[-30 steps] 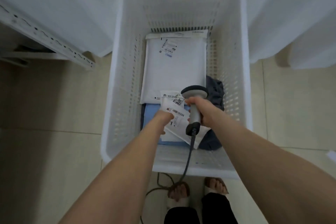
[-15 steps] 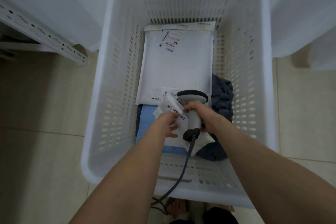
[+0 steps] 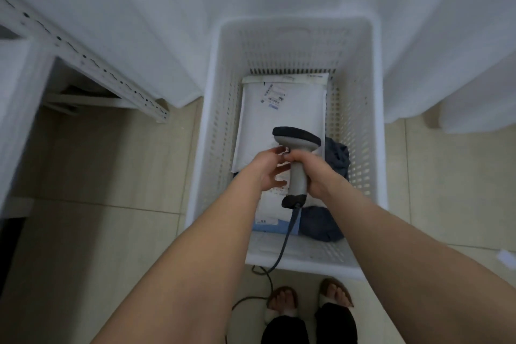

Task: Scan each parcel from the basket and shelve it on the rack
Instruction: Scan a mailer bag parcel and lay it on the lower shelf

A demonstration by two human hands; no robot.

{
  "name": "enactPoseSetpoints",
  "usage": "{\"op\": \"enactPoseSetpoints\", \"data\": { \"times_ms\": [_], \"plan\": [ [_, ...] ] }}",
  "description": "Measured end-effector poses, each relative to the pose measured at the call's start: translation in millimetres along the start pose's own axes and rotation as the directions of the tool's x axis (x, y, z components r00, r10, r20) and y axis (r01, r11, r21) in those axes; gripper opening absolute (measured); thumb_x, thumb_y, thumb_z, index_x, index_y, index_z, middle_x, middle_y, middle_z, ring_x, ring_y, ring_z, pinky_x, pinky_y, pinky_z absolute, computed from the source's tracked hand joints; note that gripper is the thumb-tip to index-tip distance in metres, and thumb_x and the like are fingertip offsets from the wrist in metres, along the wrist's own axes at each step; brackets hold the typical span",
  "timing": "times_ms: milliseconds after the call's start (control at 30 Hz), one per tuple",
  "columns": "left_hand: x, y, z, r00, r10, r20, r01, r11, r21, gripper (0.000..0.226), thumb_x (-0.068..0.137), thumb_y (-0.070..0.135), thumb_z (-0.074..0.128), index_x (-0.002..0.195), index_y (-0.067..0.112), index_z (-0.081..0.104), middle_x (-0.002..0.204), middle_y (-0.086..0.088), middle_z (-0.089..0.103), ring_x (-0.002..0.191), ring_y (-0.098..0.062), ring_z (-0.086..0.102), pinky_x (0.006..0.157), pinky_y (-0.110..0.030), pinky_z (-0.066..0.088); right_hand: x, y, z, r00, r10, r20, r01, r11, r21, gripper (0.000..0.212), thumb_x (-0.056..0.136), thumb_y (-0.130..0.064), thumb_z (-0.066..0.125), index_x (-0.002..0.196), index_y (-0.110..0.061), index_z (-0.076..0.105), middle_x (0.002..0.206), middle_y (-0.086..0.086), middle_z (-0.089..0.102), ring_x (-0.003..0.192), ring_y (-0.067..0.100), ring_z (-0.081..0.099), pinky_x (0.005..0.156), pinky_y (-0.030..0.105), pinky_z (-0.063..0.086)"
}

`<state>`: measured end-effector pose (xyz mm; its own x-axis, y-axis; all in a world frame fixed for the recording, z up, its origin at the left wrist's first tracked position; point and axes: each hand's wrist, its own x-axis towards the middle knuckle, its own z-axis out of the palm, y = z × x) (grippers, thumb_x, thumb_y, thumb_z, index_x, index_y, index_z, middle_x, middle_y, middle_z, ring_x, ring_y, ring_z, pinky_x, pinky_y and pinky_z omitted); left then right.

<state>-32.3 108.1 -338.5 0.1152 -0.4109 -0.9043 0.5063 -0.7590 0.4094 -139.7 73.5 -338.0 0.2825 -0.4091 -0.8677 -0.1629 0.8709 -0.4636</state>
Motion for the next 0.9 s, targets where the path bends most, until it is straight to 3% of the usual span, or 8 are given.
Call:
{"op": "enactPoseSetpoints", "data": {
  "times_ms": [133, 233, 367, 500, 633, 700, 800, 900],
  "plan": [
    [-35.5, 19.1, -5.7, 0.992, 0.031, -0.119, -0.032, 0.999, -0.002, 0.04, 0.1, 0.001, 0.031, 0.133, 0.013, 0.05, 0.117, -0.008, 0.06, 0.104, -0.021, 0.057, 0.093, -0.041, 0.049, -26.8, -16.6, 6.8, 0.996, -0.011, -0.092, 0.017, 0.997, 0.071, 0.015, 0.085, -0.001, 0.061, 0.099, -0.005, 0.061, 0.084, 0.01, 0.059, 0.069, 0.018, 0.058, 0.053, 0.029, 0.053],
    [-27.3, 10.2, -15.6, 0.982, 0.029, -0.189, -0.019, 0.998, 0.056, 0.039, 0.097, -0.001, 0.04, 0.132, 0.011, 0.052, 0.107, -0.007, 0.058, 0.096, -0.017, 0.057, 0.079, -0.033, 0.05, -14.6, -3.3, -14.3, 0.976, 0.0, -0.22, 0.019, 0.996, 0.084, 0.031, 0.083, -0.003, 0.065, 0.113, -0.001, 0.057, 0.094, 0.014, 0.058, 0.074, 0.022, 0.056, 0.062, 0.035, 0.053],
    [24.9, -28.6, -20.6, 0.973, -0.054, -0.225, 0.083, 0.989, 0.125, 0.043, 0.093, 0.012, 0.058, 0.134, 0.005, 0.048, 0.131, -0.013, 0.051, 0.117, -0.022, 0.05, 0.091, -0.035, 0.046, 26.4, 26.1, -47.1, 0.956, 0.045, -0.29, -0.033, 0.998, 0.045, 0.045, 0.08, -0.012, 0.069, 0.121, 0.002, 0.056, 0.106, 0.018, 0.066, 0.096, 0.034, 0.065, 0.088, 0.05, 0.055],
    [86.0, -70.8, -9.9, 0.976, -0.106, -0.19, 0.14, 0.975, 0.174, 0.06, 0.089, 0.023, 0.066, 0.141, 0.009, 0.038, 0.142, -0.011, 0.042, 0.13, -0.027, 0.041, 0.099, -0.041, 0.041, 81.2, 47.0, -59.2, 0.97, 0.032, -0.243, -0.032, 0.999, 0.006, 0.045, 0.078, -0.017, 0.068, 0.119, 0.001, 0.063, 0.113, 0.021, 0.067, 0.102, 0.037, 0.065, 0.093, 0.052, 0.053],
    [132.2, -93.4, -5.9, 0.972, -0.127, -0.198, 0.166, 0.966, 0.197, 0.06, 0.088, 0.028, 0.066, 0.14, 0.012, 0.04, 0.138, -0.012, 0.046, 0.127, -0.031, 0.043, 0.098, -0.043, 0.04, 122.8, 56.5, -60.6, 0.974, 0.016, -0.226, -0.014, 1.0, 0.01, 0.018, 0.08, -0.019, 0.065, 0.093, -0.007, 0.066, 0.083, 0.008, 0.066, 0.065, 0.02, 0.06, 0.045, 0.021, 0.049],
    [141.8, -97.0, -5.3, 0.971, -0.162, -0.177, 0.189, 0.97, 0.152, 0.05, 0.089, 0.026, 0.065, 0.133, 0.012, 0.046, 0.119, -0.01, 0.057, 0.107, -0.027, 0.056, 0.081, -0.037, 0.052, 133.4, 60.9, -62.9, 0.978, 0.034, -0.204, -0.027, 0.999, 0.038, 0.009, 0.08, -0.019, 0.064, 0.078, -0.011, 0.06, 0.076, 0.005, 0.062, 0.058, 0.017, 0.057, 0.039, 0.017, 0.042],
    [136.5, -94.5, -1.0, 0.975, -0.166, -0.148, 0.178, 0.981, 0.072, 0.03, 0.089, 0.016, 0.065, 0.117, 0.013, 0.055, 0.087, -0.004, 0.061, 0.072, -0.018, 0.06, 0.035, -0.022, 0.046, 128.1, 64.8, -62.6, 0.986, 0.074, -0.151, -0.067, 0.997, 0.049, 0.008, 0.079, -0.02, 0.063, 0.08, -0.012, 0.063, 0.08, 0.006, 0.065, 0.068, 0.02, 0.062, 0.058, 0.027, 0.053],
    [111.2, -76.1, 0.0, 0.983, -0.042, -0.178, 0.049, 0.998, 0.035, 0.039, 0.087, 0.002, 0.065, 0.125, 0.007, 0.057, 0.115, -0.014, 0.066, 0.1, -0.03, 0.065, 0.041, -0.027, 0.049, 99.8, 52.8, -52.9, 0.985, 0.087, -0.15, -0.08, 0.995, 0.053, 0.032, 0.079, -0.021, 0.063, 0.109, -0.008, 0.066, 0.105, 0.012, 0.07, 0.098, 0.03, 0.066, 0.087, 0.042, 0.055]
  ]
}}
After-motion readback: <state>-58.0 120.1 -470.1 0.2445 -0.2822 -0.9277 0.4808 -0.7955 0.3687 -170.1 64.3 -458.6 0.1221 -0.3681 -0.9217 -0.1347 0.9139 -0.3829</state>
